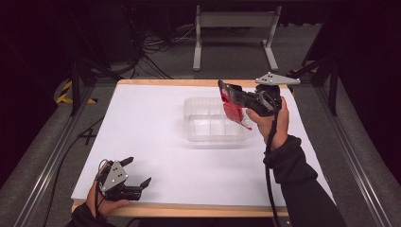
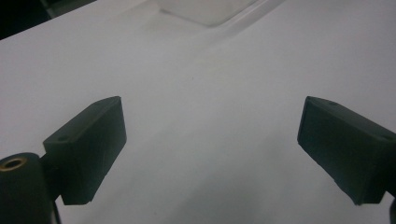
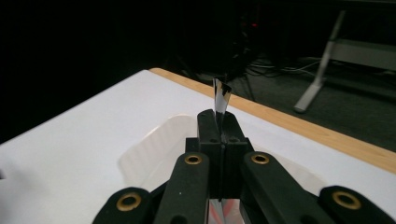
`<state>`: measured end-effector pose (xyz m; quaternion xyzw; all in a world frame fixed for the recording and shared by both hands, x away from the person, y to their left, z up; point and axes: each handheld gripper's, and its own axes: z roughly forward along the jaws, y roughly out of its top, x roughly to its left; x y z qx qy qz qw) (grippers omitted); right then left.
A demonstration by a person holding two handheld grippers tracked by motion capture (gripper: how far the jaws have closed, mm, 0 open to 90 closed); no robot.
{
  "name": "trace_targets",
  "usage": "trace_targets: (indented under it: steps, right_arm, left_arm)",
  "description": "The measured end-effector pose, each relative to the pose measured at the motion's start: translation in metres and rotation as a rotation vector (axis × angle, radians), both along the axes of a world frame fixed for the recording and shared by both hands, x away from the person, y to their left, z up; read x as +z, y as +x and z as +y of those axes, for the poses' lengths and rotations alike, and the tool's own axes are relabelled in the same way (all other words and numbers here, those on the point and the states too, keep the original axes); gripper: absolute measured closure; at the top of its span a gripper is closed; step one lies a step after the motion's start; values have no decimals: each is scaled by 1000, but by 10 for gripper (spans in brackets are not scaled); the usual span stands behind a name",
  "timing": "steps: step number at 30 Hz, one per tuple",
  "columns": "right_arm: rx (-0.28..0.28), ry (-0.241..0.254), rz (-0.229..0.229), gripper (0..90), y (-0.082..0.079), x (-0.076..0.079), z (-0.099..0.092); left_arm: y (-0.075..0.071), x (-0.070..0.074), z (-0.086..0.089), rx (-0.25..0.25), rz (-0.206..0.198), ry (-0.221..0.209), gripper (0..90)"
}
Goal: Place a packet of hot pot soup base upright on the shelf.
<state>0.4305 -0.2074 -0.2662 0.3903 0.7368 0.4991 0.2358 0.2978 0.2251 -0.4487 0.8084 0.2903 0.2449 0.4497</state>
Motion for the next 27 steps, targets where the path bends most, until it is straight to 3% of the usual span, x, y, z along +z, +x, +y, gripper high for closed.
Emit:
trace_targets:
  steps: [13,18,27]
  right_arm:
    - [-70,29,41,900,34,-18,11]
    - [-93,-6,39,900,43,-25,21]
    - [-128,96,46,900,52,-43,22]
  left_arm:
    - [-1,-1,0,0,7,6,86]
    - [0,-1,0,-3,8,6,86]
    - [0,-2,0,-3,11,2,86]
